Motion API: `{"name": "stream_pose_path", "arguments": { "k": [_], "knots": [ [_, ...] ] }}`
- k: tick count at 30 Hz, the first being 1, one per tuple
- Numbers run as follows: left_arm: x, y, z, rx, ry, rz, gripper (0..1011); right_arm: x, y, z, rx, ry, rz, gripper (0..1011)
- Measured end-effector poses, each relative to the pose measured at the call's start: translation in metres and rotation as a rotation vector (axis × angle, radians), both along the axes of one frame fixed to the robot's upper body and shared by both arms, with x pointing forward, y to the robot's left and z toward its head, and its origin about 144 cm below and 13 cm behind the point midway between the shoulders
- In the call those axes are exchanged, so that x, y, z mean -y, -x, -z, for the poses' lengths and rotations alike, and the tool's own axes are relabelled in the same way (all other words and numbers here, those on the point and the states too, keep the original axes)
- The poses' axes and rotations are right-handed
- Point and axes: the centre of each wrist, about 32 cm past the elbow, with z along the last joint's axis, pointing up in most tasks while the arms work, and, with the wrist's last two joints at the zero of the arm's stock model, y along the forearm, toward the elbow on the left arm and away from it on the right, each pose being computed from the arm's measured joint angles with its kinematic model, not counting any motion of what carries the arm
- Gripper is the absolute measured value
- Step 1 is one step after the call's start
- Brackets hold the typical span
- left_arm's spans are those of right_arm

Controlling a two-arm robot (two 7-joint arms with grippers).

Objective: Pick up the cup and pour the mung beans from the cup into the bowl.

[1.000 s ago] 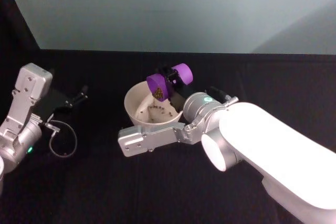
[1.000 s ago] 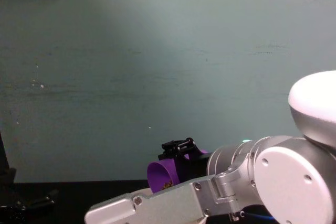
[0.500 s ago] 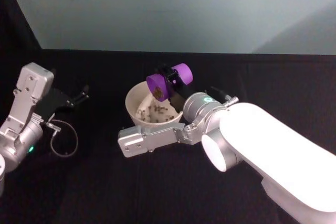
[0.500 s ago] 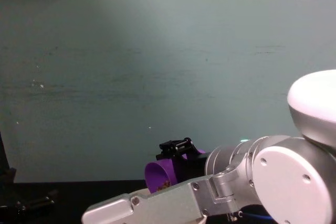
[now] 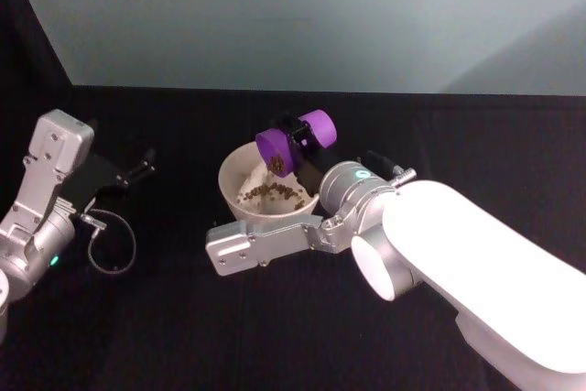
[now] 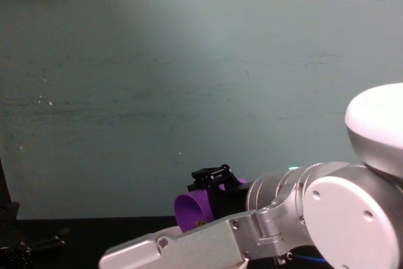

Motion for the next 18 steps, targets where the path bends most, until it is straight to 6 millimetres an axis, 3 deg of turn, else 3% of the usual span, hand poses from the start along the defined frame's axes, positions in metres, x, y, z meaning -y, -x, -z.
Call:
{"name": "stream_pose_path", "arguments": {
  "k": [18],
  "knots": [
    [0.0000,0.0000,0.0000,0.000,0.000,0.000,1000,0.0006,0.0014,0.0009,0.017,0.029,-0.012,718]
  ]
}}
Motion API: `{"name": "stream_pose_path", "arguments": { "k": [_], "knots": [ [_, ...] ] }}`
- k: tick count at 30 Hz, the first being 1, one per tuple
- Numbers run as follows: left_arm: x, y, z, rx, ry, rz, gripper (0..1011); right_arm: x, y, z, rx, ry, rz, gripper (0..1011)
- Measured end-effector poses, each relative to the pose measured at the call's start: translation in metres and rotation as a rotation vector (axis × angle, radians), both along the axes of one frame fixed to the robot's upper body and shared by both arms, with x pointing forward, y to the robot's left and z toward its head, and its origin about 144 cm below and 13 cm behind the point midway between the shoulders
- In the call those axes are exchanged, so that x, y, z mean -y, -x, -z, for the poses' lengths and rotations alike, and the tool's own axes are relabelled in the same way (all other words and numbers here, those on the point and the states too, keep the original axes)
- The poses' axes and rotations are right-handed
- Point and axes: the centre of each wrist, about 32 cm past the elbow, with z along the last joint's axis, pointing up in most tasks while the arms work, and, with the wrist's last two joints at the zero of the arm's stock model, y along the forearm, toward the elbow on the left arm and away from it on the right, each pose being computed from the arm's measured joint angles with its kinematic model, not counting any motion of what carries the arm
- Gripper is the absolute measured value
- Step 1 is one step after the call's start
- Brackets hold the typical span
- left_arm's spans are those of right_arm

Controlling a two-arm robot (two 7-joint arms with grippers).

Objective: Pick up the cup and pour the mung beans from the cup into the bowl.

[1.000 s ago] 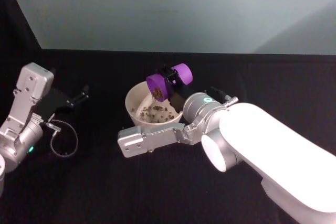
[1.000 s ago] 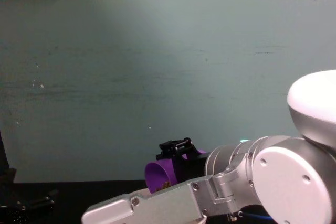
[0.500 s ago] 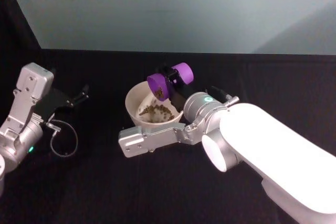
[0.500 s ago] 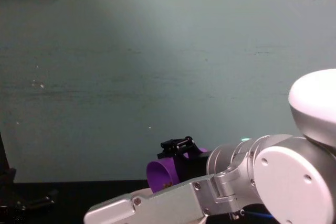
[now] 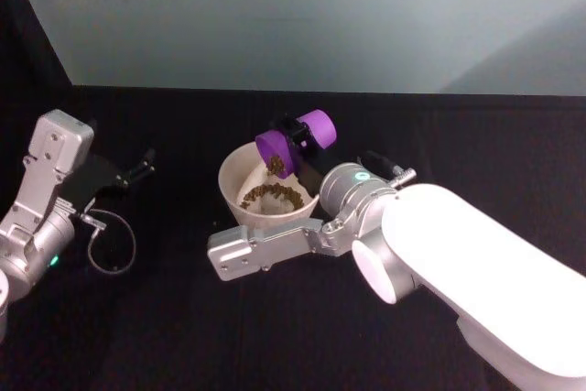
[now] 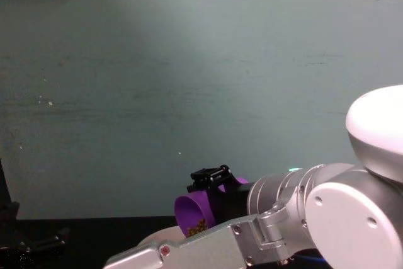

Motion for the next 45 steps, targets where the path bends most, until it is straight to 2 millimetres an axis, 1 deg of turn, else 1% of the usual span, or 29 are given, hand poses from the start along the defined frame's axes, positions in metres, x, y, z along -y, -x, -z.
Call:
{"name": "stream_pose_path", "arguments": {
  "k": [26,45],
  "knots": [
    [0.0000,0.0000,0.0000,0.000,0.000,0.000,1000,-0.0007,0.0016,-0.0037,0.051,0.077,-0.001,718],
    [0.0000,0.0000,0.0000,0.000,0.000,0.000,1000,-0.0018,0.0025,-0.0043,0.050,0.094,-0.010,718]
  ]
}}
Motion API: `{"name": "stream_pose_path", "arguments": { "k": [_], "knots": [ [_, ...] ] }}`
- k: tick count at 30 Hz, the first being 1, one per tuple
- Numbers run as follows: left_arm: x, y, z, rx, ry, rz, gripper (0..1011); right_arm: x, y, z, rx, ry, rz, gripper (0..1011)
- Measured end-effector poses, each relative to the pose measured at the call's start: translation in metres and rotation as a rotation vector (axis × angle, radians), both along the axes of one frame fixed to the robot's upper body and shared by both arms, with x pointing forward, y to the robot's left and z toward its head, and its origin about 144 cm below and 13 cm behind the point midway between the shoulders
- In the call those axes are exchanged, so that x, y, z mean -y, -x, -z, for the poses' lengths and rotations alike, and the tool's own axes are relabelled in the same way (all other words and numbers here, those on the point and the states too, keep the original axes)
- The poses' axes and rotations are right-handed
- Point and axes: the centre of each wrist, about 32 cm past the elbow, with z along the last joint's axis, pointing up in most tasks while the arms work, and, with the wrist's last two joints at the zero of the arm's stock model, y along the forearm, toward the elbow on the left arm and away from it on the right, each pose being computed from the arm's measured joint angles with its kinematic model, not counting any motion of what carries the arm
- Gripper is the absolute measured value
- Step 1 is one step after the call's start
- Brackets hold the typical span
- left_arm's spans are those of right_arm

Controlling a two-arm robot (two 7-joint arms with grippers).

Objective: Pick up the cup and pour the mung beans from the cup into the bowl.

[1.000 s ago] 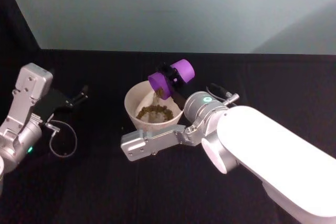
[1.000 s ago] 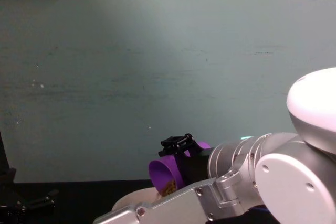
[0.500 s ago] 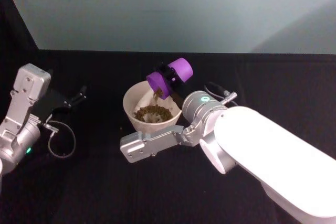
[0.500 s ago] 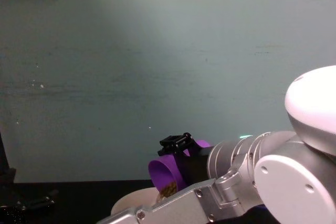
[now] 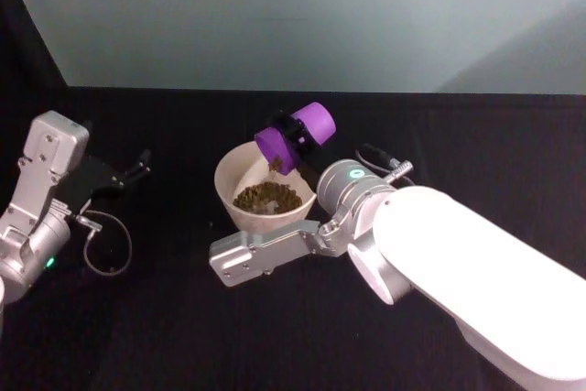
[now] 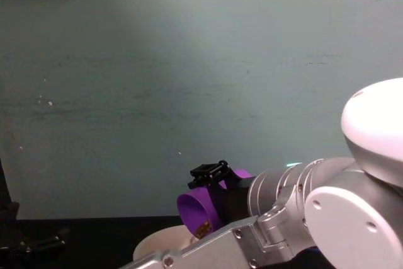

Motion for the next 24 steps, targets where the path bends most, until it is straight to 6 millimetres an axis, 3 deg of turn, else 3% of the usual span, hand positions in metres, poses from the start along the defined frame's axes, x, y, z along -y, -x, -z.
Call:
{"name": "stream_pose_path", "arguments": {
  "k": [14,24],
  "knots": [
    [0.0000,0.0000,0.0000,0.000,0.000,0.000,1000,-0.0011,0.0024,0.0001,0.029,0.041,-0.004,718],
    [0.0000,0.0000,0.0000,0.000,0.000,0.000,1000,-0.0048,0.0092,-0.0008,0.113,0.180,-0.044,717]
  ]
}}
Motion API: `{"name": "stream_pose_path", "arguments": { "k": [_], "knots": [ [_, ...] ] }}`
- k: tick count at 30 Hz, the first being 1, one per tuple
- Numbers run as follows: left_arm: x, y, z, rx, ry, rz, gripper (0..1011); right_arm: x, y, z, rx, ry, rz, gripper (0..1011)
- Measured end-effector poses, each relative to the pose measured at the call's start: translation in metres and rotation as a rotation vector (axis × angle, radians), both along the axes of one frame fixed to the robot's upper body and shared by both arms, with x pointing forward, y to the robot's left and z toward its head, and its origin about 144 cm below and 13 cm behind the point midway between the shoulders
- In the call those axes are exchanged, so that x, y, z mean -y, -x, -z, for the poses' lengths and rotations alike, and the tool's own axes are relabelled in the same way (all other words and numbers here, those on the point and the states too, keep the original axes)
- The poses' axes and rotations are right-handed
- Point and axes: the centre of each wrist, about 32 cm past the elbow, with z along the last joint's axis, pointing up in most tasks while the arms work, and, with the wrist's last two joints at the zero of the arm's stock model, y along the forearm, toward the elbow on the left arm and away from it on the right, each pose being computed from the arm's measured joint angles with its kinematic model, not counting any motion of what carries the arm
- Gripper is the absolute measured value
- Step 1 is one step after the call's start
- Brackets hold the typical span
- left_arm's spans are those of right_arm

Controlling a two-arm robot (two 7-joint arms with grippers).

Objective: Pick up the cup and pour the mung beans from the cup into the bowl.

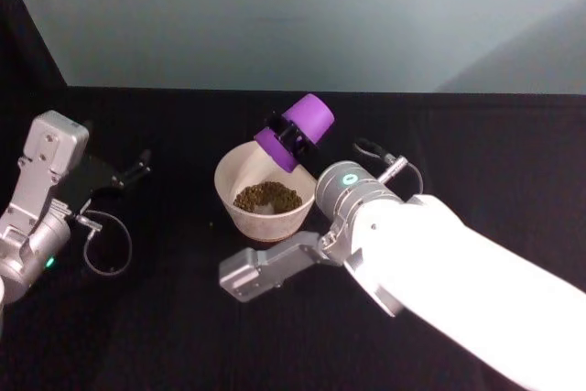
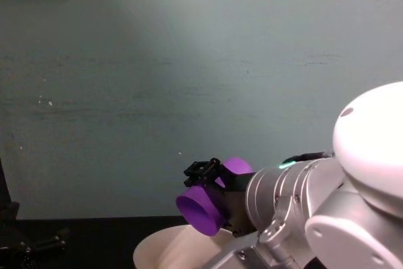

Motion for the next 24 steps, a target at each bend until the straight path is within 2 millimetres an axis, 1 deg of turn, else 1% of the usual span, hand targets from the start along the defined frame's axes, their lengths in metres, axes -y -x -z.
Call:
{"name": "stream_pose_path", "arguments": {
  "k": [13,24],
  "knots": [
    [0.000,0.000,0.000,0.000,0.000,0.000,1000,-0.009,0.009,0.005,0.103,0.210,-0.031,718],
    [0.000,0.000,0.000,0.000,0.000,0.000,1000,-0.010,0.009,0.006,0.103,0.216,-0.038,718]
  ]
}}
